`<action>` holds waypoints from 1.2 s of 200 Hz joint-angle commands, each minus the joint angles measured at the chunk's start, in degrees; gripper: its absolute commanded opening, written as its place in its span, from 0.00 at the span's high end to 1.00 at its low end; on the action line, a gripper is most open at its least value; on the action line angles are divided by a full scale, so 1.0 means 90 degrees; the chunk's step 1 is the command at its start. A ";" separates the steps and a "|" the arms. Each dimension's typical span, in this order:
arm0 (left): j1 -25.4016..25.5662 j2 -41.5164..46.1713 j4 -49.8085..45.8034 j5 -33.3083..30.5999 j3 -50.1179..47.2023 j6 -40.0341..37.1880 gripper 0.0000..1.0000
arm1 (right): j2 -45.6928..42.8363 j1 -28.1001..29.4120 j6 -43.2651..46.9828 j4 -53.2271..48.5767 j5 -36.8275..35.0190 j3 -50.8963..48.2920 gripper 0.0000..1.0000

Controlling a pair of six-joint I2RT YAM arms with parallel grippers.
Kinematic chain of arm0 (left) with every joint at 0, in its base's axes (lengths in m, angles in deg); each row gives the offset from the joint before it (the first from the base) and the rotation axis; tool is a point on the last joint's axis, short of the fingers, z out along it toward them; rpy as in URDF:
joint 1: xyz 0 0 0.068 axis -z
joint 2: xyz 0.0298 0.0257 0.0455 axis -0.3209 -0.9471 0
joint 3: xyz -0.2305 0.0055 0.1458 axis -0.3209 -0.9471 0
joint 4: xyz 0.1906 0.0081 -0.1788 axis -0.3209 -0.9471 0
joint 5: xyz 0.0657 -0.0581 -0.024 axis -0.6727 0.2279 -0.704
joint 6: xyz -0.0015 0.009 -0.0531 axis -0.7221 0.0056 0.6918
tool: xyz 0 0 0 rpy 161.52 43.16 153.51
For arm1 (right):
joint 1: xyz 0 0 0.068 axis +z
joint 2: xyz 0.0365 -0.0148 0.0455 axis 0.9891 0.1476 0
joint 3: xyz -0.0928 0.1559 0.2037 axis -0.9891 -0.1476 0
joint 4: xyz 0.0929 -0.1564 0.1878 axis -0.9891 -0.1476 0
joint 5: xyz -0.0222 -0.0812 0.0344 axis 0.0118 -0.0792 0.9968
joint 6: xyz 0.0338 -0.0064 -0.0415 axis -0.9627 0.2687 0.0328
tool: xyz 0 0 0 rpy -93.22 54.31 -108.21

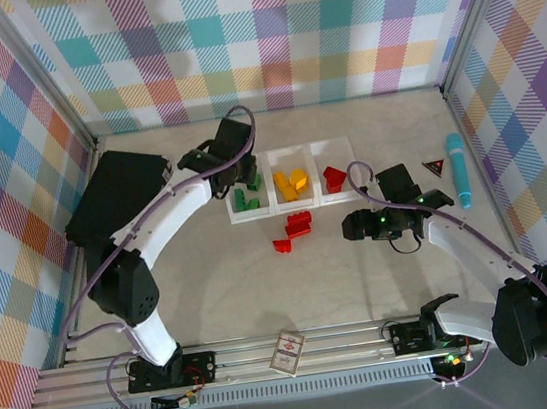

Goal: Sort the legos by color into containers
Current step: Place the lego in the container.

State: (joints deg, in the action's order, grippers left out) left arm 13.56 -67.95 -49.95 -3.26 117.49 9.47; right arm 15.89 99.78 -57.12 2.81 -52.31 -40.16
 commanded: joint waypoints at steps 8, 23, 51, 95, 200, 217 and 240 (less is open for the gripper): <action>-0.0440 -0.0780 -0.0417 0.0417 0.0489 -0.0020 0.64 | -0.0202 -0.0039 -0.0180 0.0180 0.0311 -0.0235 0.33; -0.0557 -0.1103 -0.0418 0.0640 0.0697 -0.0088 0.65 | -0.0293 -0.0037 -0.0248 0.0191 0.0314 -0.0345 0.33; -0.0617 -0.1540 -0.0387 0.0704 0.0903 -0.0082 0.64 | -0.0345 -0.0046 -0.0229 0.0177 0.0229 -0.0440 0.33; -0.0714 -0.1793 -0.0286 0.1045 0.0879 -0.0084 0.55 | -0.0423 -0.0037 -0.0255 0.0107 0.0214 -0.0387 0.33; -0.0713 0.0923 0.0759 0.1432 -0.0877 -0.0049 0.34 | -0.0044 0.0753 -0.0604 -0.0261 0.0224 0.0440 0.28; -0.0721 0.1970 0.1032 0.1352 -0.1681 0.0055 0.31 | 0.0241 0.1205 -0.0666 -0.0290 -0.0104 0.0712 0.26; -0.0712 0.3410 0.1128 0.1155 -0.2854 0.0191 0.25 | 0.0798 0.1644 -0.0805 -0.0289 -0.0371 0.1085 0.24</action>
State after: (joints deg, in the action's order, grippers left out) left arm 7.59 -47.23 -41.76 8.81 100.00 9.69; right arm 18.78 111.34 -62.25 1.56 -52.14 -33.83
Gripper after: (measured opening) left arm 0.722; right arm 0.749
